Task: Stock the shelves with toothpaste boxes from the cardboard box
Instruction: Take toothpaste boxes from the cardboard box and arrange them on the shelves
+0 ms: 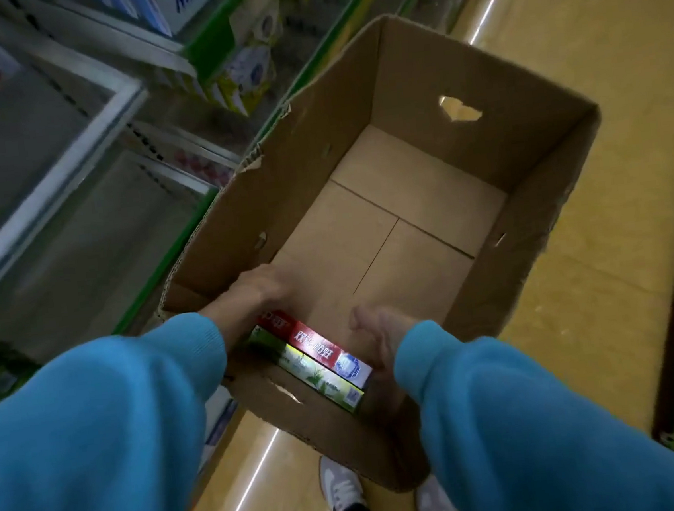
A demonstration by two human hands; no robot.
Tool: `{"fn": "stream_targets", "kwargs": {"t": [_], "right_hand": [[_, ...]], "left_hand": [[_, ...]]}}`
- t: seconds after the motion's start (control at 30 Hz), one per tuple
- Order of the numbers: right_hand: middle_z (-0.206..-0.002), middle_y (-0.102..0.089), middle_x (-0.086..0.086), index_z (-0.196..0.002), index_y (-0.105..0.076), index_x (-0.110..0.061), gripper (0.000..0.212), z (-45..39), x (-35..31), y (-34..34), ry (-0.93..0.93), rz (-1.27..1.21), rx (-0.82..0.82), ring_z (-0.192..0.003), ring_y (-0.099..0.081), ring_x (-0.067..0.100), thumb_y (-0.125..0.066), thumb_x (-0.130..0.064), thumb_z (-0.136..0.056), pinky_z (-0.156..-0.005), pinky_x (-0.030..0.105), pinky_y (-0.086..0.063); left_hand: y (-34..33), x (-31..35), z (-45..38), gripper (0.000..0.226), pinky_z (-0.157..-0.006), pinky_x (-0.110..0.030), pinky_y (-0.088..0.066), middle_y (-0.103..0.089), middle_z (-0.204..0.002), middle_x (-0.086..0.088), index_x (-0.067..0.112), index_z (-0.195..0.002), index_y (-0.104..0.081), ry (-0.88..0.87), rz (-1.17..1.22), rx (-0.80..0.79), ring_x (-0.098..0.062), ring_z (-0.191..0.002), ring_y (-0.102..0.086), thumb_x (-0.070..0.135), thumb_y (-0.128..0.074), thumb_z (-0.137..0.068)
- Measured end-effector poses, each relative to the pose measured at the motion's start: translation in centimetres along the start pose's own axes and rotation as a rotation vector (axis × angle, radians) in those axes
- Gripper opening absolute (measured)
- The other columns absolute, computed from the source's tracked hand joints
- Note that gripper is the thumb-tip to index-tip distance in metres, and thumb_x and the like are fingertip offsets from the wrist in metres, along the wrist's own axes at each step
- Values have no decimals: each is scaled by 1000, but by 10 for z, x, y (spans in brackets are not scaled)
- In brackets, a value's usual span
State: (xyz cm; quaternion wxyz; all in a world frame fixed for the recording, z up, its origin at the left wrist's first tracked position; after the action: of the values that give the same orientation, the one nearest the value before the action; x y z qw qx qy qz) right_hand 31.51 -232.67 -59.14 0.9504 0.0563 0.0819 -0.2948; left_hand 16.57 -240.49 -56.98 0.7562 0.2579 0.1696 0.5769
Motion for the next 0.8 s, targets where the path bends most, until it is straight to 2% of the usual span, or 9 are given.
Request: {"fn": "stream_targets", "kwargs": {"t": [0.1, 0.17, 0.23, 0.37, 0.5, 0.57, 0.63, 0.7, 0.8], "right_hand": [[-86, -46, 7, -86, -45, -8, 18, -7, 8, 0, -85, -16, -86, -76, -49, 18, -42, -14, -102, -68, 27, -45], [-75, -54, 9, -91, -45, -5, 19, -12, 12, -1, -134, 38, -78, -72, -46, 19, -42, -20, -102, -74, 31, -46], [-80, -63, 13, -99, -43, -1, 22, -10, 14, -2, -197, 59, -12, -76, -53, 21, -44, -23, -101, -79, 35, -49], [-73, -54, 10, -87, -41, -3, 25, -4, 7, 4, -160, -77, 54, -54, -54, 20, -46, -20, -103, -48, 30, -45], [-81, -61, 13, -110, -49, -2, 14, 2, -13, 15, 56, -307, 136, -26, -51, 14, -47, -14, -101, -26, 15, -34], [-97, -66, 15, -122, -50, -3, 27, 7, -26, 27, 208, -367, 211, -34, -58, 14, -52, -11, -96, -34, 18, -42], [-98, -71, 13, -121, -51, -6, 31, 24, -38, 43, 360, -459, 254, -59, -68, 17, -60, -13, -92, -57, 29, -56], [-101, -69, 10, -120, -50, -10, 31, 51, -48, 59, 508, -571, 232, -84, -70, 17, -65, -17, -94, -81, 33, -58], [-118, -61, 6, -124, -53, -15, 31, 101, -55, 81, 770, -606, 144, -109, -64, 19, -65, -14, -95, -92, 35, -57]], "left_hand": [[-4, -3, -7, 40, -104, -42, -50, -56, -133, -19, 1, -134, -51, -1, 35, -43, -34, -122, -57, 23, -56, -101], [-6, -5, -11, 40, -100, -38, -51, -57, -132, -17, 3, -133, -51, -2, 40, -50, -32, -120, -58, 26, -58, -101], [-8, -8, -14, 37, -94, -37, -52, -59, -127, -15, 4, -130, -53, -5, 58, -28, -31, -114, -60, 26, -57, -100], [1, -9, -12, 22, -92, -39, -56, -64, -117, -17, 3, -113, -60, -41, 162, 145, -35, -105, -64, 18, -51, -99], [21, -1, 8, 26, -93, -41, -53, -65, -121, -19, 8, -114, -61, -128, 356, 439, -38, -111, -62, 26, -51, -99], [32, 6, 27, 19, -96, -42, -53, -65, -120, -12, 15, -112, -60, -208, 527, 627, -30, -112, -62, 29, -55, -100], [40, 11, 49, 19, -99, -41, -53, -62, -123, -5, 20, -116, -57, -293, 722, 746, -20, -116, -59, 30, -59, -99], [46, 10, 72, 25, -98, -42, -55, -62, -123, -2, 20, -121, -60, -389, 928, 788, -16, -115, -60, 27, -62, -96], [42, -3, 118, 30, -92, -47, -58, -64, -122, -4, 27, -121, -65, -501, 1233, 784, -15, -112, -64, 25, -64, -92]]}}
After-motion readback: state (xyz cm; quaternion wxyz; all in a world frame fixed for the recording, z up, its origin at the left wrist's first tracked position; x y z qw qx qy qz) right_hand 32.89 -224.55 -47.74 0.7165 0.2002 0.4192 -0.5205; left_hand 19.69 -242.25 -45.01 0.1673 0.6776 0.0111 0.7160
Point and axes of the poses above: each hand's wrist, its own z-axis away from the middle knuckle, its own y-axis out of the back of the hand, x = y × z, the point moved 3 cm from there along -z, towards the middle knuckle
